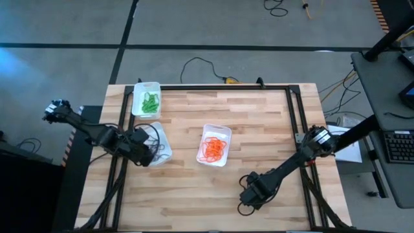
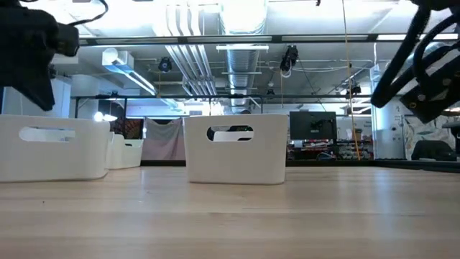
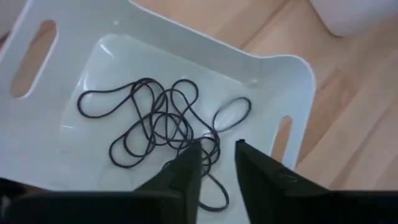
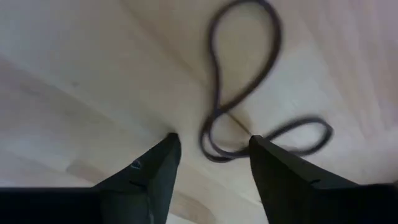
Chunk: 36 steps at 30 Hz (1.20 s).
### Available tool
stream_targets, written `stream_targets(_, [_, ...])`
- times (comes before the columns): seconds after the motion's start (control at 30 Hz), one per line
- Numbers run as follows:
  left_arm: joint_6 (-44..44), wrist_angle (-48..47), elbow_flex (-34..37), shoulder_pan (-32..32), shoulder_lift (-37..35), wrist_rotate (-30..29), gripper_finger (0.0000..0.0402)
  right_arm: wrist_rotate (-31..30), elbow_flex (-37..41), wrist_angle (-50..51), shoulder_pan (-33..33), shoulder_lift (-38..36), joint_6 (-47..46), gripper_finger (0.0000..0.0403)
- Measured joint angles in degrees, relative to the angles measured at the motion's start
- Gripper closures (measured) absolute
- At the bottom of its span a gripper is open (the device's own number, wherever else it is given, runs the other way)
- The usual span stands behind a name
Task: Sort rubber bands into baskets
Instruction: Put the violet rubber band into the bottom left white bin
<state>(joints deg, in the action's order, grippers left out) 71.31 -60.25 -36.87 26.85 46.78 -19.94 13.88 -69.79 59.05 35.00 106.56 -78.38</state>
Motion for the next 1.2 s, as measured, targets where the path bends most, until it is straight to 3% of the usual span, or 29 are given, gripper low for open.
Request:
stream_targets(0.27, [-6.55,-4.16,-8.83,0.04,-0.15,-0.15,0.0242,1.38,2.45,-5.54,-0.13,-0.28,13.73,0.0281])
stream_targets(0.57, [-16.68,-4.01,-19.96,0.04,-0.02,-6.54,0.0221,1.54,3.57,-5.00,-0.85,-0.32,18.84,0.0386])
stream_targets(0.77, [-21.22,-3.01,-22.90,0.04,-0.06,-11.21,0.0221,0.92,-0.29,-5.16,-0.72,-0.61,17.64,0.0393])
stream_targets(0.9, [-26.27,1.87,-21.80,0.12,0.02,-11.20,0.0221,0.81,-4.46,-6.74,-0.76,-0.42,16.39,0.0394])
stream_targets(1.03, [-30.79,11.29,-18.28,1.12,0.21,-6.11,0.0221,-4.99,-8.05,-16.44,-0.75,0.59,17.62,0.0394])
stream_targets(1.2, [-33.40,22.90,-13.10,3.47,1.93,-0.92,0.0221,-21.71,-8.90,-39.12,-1.52,0.61,20.61,0.0394])
